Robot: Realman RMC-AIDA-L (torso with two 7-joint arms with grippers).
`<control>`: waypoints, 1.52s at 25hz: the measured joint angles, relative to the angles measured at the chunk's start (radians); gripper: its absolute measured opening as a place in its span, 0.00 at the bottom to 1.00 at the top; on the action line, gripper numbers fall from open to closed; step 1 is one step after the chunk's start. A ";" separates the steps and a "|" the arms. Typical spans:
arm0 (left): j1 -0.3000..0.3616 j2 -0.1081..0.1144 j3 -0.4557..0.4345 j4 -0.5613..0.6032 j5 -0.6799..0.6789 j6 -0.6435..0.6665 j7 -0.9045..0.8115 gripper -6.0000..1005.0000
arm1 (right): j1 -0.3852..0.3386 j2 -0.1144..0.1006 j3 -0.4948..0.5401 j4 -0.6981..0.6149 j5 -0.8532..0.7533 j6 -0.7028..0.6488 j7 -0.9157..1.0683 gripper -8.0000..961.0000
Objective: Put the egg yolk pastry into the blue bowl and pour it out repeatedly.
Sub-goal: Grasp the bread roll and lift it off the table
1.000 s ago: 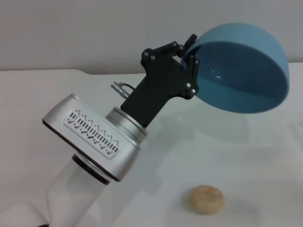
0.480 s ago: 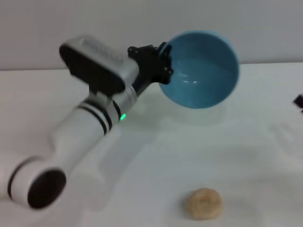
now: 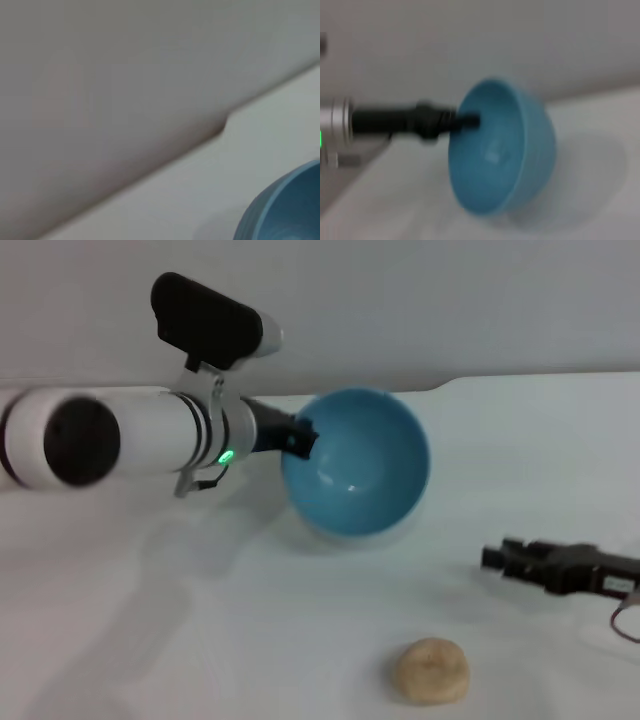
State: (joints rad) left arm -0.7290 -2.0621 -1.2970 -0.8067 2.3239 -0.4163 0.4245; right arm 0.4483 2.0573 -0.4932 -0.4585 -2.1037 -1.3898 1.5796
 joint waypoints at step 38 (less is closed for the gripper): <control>-0.065 0.000 -0.360 -0.025 0.205 -0.628 -0.056 0.02 | 0.239 0.021 -0.842 -0.351 -0.248 -0.063 0.673 0.42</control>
State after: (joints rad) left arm -0.7936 -2.0616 -1.6574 -0.8316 2.5294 -1.0440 0.3682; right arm 0.6871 2.0785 -1.3354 -0.8091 -2.3513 -1.4529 2.2526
